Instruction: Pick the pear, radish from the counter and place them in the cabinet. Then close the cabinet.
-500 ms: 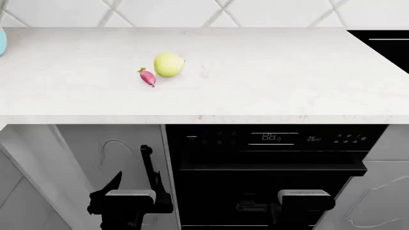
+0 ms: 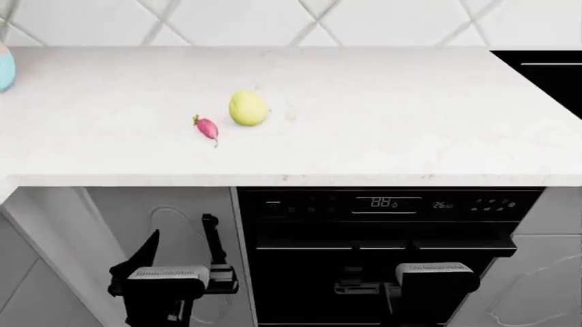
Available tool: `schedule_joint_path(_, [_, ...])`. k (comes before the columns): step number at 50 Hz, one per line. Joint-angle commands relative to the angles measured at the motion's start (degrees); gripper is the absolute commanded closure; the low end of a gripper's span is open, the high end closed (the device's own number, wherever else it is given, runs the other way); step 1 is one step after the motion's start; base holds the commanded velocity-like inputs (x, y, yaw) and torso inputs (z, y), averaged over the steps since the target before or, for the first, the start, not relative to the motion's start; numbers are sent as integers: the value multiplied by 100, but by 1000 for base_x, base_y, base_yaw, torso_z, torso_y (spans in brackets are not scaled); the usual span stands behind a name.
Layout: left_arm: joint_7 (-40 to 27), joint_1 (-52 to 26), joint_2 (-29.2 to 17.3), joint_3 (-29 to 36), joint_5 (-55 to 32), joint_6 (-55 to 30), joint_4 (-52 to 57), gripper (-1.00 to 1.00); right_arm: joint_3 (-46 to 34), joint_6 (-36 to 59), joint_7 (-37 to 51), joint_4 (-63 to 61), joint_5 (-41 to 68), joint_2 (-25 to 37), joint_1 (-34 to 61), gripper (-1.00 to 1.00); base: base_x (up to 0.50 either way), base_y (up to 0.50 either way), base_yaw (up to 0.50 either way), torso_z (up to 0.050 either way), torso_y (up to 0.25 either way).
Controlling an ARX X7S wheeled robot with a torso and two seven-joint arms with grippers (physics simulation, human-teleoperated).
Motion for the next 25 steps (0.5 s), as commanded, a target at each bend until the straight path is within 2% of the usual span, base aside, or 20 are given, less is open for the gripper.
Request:
schedule_joint_path(1, [-152,-173,-263,74,-57,-739,995,-100,-127,755,145,-856,104,169,232,-100,0,0,0,50,0])
schedule_joint_path(11, [-184,-1058,-498,26,-327,-2581,2190,-100,-149,2377,319,-1961,62,381,1028,-100,0,0,0,50,0])
schedule_joint_path(20, [-265,-1712,-576,-144,-680,-3773,2949,-100,-213,2855,309,-2505,113,500,1241,-100,19,0,0,50,0])
schedule_joint_path(25, [-380,-1937,-563,-202,-830,-4361,3264,-100,-214,2939,301,-2719,190,524,1258,-100,430,0,0,29,0])
